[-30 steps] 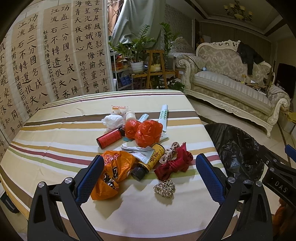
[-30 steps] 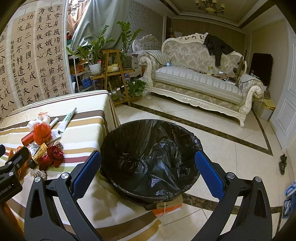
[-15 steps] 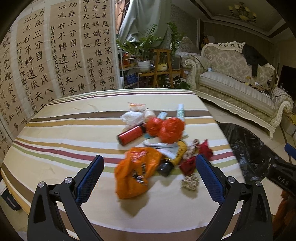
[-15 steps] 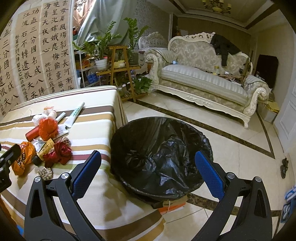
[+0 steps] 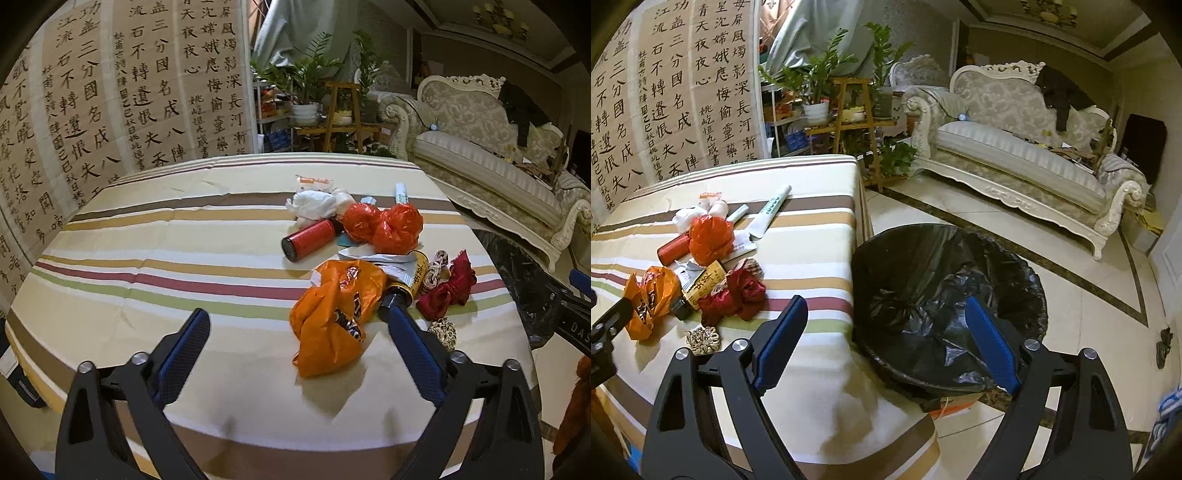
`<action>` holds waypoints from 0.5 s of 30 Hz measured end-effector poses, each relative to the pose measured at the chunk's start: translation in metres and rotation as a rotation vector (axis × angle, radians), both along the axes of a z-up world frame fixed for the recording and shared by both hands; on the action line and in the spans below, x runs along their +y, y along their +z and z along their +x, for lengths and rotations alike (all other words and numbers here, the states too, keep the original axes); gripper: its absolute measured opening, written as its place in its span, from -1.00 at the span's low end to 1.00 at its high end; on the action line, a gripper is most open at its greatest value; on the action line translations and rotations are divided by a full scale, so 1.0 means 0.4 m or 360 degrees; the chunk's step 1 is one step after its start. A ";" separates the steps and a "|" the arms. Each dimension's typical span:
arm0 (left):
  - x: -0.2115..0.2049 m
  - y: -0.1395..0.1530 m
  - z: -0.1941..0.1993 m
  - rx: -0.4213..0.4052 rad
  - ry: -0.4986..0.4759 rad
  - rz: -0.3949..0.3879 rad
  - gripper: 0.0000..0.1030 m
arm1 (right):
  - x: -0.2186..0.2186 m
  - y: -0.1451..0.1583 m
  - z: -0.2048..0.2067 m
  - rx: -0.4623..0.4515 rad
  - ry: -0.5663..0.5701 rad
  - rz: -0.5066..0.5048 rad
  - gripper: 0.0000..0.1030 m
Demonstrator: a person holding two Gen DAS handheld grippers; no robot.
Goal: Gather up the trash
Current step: 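Grasp the orange plastic bag with the left gripper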
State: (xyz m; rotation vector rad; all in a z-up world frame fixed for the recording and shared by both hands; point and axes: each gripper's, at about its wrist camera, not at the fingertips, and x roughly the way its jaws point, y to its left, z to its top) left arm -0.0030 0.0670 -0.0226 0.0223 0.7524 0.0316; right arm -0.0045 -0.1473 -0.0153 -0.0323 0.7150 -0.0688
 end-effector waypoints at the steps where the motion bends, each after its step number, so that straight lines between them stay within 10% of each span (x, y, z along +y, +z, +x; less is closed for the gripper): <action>1: -0.002 -0.004 0.008 0.0011 -0.0004 0.0003 0.53 | -0.001 0.000 -0.002 0.0002 0.0003 -0.0001 0.65; 5: -0.004 -0.029 0.030 0.0073 -0.0033 -0.0008 0.44 | 0.010 -0.001 0.001 0.0008 0.0014 -0.0002 0.65; 9: -0.013 -0.043 0.034 0.0123 -0.0090 0.0002 -0.11 | 0.021 -0.003 0.001 0.0022 0.0039 0.0003 0.65; 15: -0.008 -0.028 0.008 0.0070 -0.0097 0.0009 -0.15 | 0.058 -0.002 0.006 0.0041 0.0111 0.0026 0.65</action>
